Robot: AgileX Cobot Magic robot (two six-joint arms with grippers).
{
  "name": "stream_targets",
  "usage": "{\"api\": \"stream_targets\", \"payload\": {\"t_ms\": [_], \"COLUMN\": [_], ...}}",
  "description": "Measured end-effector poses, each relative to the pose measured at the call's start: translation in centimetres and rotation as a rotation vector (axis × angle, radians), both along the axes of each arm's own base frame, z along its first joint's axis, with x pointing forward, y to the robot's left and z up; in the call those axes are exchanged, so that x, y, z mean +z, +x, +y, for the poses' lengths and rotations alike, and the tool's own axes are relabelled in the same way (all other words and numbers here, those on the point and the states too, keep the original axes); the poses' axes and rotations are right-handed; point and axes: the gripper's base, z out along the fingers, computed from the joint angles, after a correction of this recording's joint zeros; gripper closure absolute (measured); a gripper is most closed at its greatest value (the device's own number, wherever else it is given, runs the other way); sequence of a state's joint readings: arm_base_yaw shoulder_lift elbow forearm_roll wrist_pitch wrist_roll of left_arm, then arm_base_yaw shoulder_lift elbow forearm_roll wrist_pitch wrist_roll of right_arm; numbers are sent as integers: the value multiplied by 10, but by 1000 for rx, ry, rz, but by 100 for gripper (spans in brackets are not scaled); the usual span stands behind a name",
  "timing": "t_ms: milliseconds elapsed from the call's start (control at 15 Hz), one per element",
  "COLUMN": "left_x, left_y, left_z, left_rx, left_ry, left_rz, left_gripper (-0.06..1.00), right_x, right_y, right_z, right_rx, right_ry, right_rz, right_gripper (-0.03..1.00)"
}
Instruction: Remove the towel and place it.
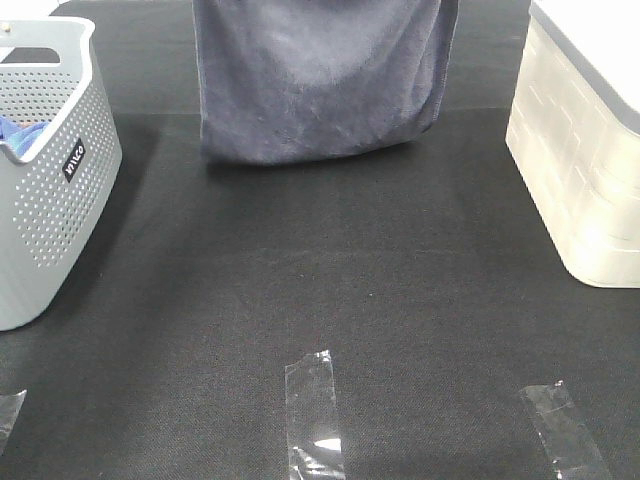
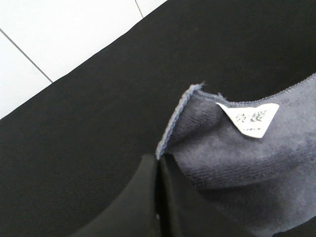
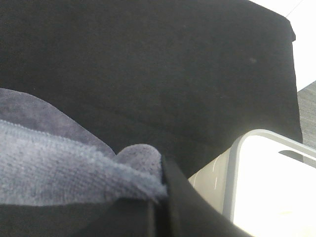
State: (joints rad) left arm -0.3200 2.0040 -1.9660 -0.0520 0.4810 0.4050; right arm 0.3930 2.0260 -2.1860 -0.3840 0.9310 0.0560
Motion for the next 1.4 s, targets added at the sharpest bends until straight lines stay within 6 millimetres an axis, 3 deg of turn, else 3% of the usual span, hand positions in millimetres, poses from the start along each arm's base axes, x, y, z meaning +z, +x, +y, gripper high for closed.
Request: {"api": "stream_targets", "payload": {"t_ms": [200,333,400,533,600,733,800,867,1133,1400], "left_x": [-1,-5,-4,18,26,67,86,80,-8,-44], "left_y": [10,29,40,38,35,19,12,18,52,43], "left_z": [-2,-5,-3,9,12,27,35,34,28,25], "left_rx": [7,8,8,22,27,57,77,81,84,79], "left_ry": [-11,-22,-62,-174,-198,-255,-257,-227,-41,18], "left_rz": [-106,-347,-571,-938,-1009,-1162,-1141,-1031,-407,-9], "left_gripper": [94,94,94,94,94,94,94,94,94,94], "right_x": [-3,-10,-7,12,20,47,58,53,18,0], "right_y": [12,31,43,47,46,35,29,31,37,28], "right_z": [5,10,16,26,29,32,27,22,3,-10], "right_rx": [34,89,164,293,319,362,321,275,67,-80], "right_ry": [-15,-89,-178,-262,-262,-200,-168,-186,-254,-249], "right_rz": [-93,-234,-392,-624,-678,-812,-809,-757,-463,-233], "right_gripper": [97,97,97,97,97,97,97,97,97,97]}}
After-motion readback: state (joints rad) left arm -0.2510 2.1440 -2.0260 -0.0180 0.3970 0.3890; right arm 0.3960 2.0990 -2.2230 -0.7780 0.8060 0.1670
